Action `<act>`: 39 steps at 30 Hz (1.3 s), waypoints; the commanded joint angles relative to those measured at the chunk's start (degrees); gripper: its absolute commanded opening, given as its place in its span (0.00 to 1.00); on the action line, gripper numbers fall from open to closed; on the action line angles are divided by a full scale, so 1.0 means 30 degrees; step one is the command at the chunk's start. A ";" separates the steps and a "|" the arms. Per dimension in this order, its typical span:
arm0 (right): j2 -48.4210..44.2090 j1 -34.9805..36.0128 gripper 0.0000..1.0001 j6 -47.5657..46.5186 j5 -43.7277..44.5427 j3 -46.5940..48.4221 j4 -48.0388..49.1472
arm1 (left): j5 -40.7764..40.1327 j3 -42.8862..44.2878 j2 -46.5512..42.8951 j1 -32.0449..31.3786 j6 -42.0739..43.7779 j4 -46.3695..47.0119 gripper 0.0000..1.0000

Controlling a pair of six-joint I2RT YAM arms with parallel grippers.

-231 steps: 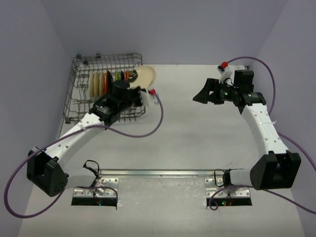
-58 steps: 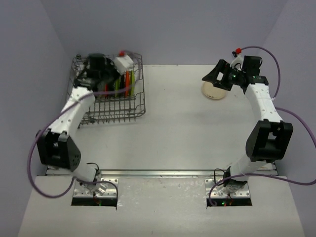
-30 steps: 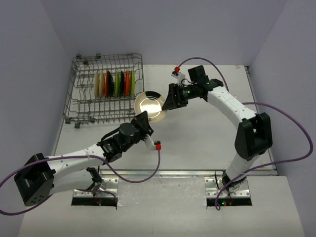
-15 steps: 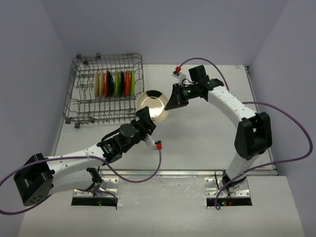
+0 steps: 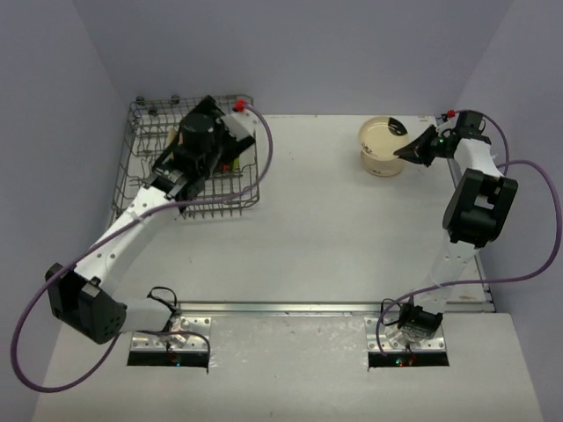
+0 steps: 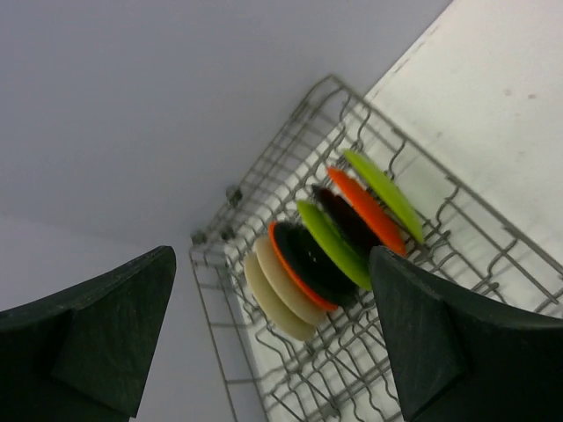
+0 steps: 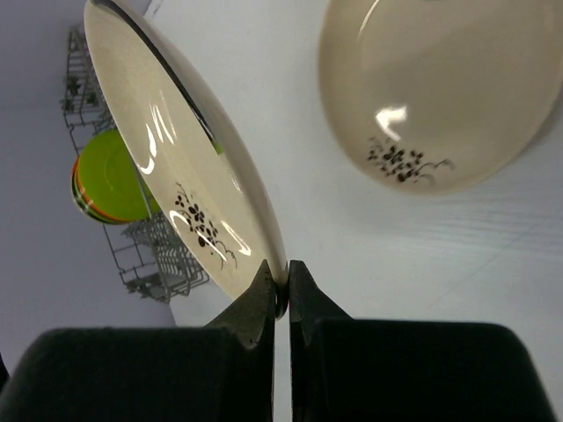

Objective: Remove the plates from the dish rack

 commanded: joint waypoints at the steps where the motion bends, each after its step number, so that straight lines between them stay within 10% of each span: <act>1: 0.1434 -0.0003 0.00 0.0517 -0.0357 0.1993 0.0123 | 0.3220 0.3085 0.2599 0.4865 -0.7306 -0.5017 0.91; 25: 0.4336 -0.0053 0.04 -0.0067 0.0808 0.3607 -0.0089 | 0.6447 0.2049 0.3140 0.9997 -1.0872 -0.5900 1.00; 32: 0.3782 -0.0045 0.50 -0.0281 0.1110 0.3376 -0.0433 | 0.6611 0.2204 0.3308 1.0270 -1.1212 -0.5938 1.00; 39: 0.1577 -0.0045 0.71 -0.0976 0.2386 0.3537 -0.1224 | 0.7650 0.2812 0.3719 1.1135 -1.1900 -0.6319 1.00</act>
